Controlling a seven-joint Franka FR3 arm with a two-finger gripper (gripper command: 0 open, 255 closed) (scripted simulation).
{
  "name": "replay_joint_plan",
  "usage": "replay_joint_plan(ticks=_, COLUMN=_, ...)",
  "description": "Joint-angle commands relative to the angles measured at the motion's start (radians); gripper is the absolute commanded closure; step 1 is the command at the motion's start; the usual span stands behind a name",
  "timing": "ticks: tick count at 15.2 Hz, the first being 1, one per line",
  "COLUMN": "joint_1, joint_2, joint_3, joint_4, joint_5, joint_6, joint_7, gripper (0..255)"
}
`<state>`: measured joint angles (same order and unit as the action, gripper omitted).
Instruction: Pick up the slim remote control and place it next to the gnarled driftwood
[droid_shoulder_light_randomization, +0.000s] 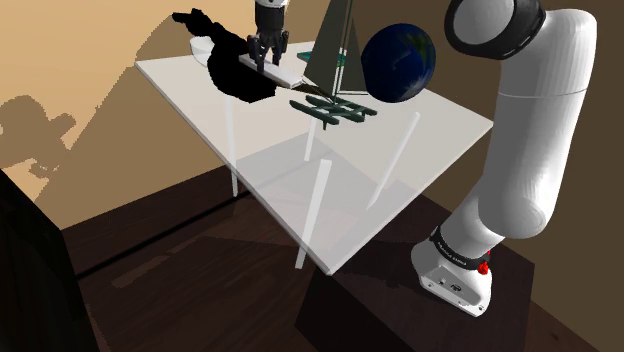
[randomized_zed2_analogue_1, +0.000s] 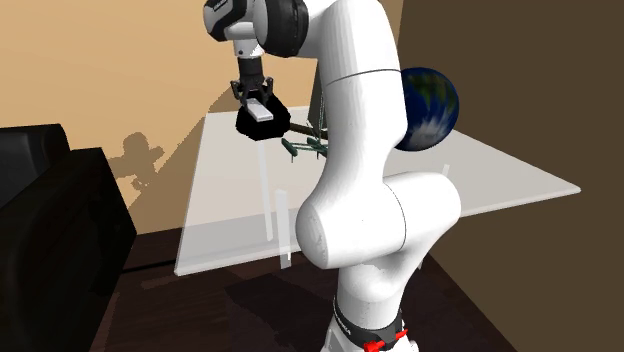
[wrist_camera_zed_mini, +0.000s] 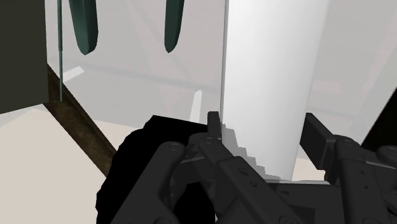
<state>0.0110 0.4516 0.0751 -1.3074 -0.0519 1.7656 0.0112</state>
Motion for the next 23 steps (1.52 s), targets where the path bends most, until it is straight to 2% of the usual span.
replay_joint_plan(ticks=1, joint_1=-0.002, joint_2=-0.005, joint_3=-0.001, joint_4=-0.033, joint_5=0.0, joint_6=0.029, joint_7=-0.002, gripper=255)
replay_joint_plan(ticks=23, joint_1=-0.004, joint_2=0.054, joint_3=-0.004, joint_4=-0.241, joint_5=-0.007, joint_6=0.295, joint_7=0.008, gripper=255)
